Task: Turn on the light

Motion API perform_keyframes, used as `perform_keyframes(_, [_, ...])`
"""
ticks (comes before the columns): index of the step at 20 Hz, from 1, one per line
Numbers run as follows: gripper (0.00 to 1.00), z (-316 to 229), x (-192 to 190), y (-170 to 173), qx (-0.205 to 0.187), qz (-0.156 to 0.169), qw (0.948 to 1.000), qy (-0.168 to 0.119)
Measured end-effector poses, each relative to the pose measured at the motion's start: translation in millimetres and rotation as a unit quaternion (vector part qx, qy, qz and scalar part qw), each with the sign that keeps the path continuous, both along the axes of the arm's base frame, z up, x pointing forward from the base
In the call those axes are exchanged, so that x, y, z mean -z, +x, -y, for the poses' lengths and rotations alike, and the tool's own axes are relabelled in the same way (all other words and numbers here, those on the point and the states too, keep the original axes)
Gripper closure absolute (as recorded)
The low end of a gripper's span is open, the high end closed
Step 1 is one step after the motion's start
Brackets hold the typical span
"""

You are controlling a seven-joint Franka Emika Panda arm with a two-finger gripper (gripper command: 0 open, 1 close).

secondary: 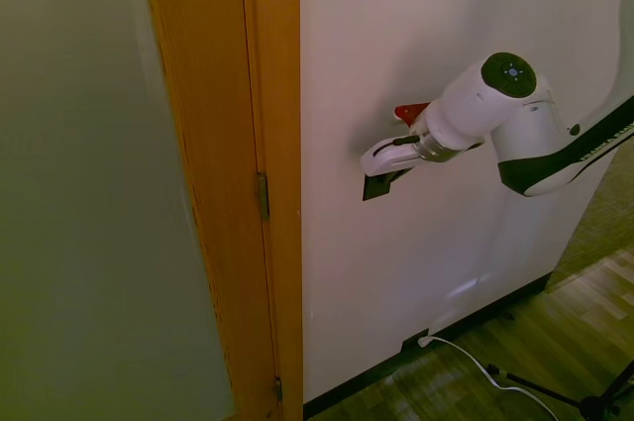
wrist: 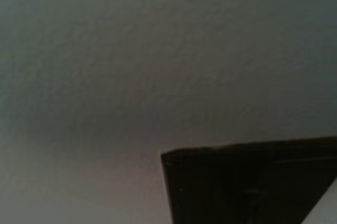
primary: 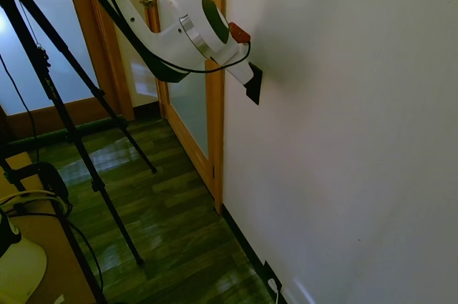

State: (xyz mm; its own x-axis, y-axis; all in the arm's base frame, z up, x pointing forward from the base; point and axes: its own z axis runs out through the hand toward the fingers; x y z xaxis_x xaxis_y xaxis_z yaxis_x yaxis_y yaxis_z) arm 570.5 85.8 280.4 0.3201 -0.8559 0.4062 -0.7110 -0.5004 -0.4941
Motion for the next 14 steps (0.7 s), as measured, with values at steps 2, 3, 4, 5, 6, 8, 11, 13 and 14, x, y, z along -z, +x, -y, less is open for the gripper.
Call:
perform_keyframes(2, [1.0,1,-16,-2,0.005,0.022,0.9997,-0.004])
perform_keyframes(3, [1.0,2,-21,-2,0.006,0.029,0.9995,-0.006])
perform_keyframes(4, [0.0,0,-23,-3,0.004,0.032,0.9995,-0.007])
perform_keyframes(5, [0.0,-2,-21,-5,-0.001,0.032,0.9995,-0.005])
perform_keyframes(6, [0.0,-4,-16,-7,-0.008,0.03,0.9995,-0.002])
perform_keyframes(8, [0.0,-3,-6,-9,-0.016,0.026,0.9995,0.002])
perform_keyframes(11, [0.0,6,-4,-10,-0.027,0.035,0.999,0.006])
perform_keyframes(13, [0.0,9,-6,-13,-0.03,0.042,0.9986,0.011])
perform_keyframes(14, [0.0,8,-6,-15,-0.032,0.045,0.9984,0.011])
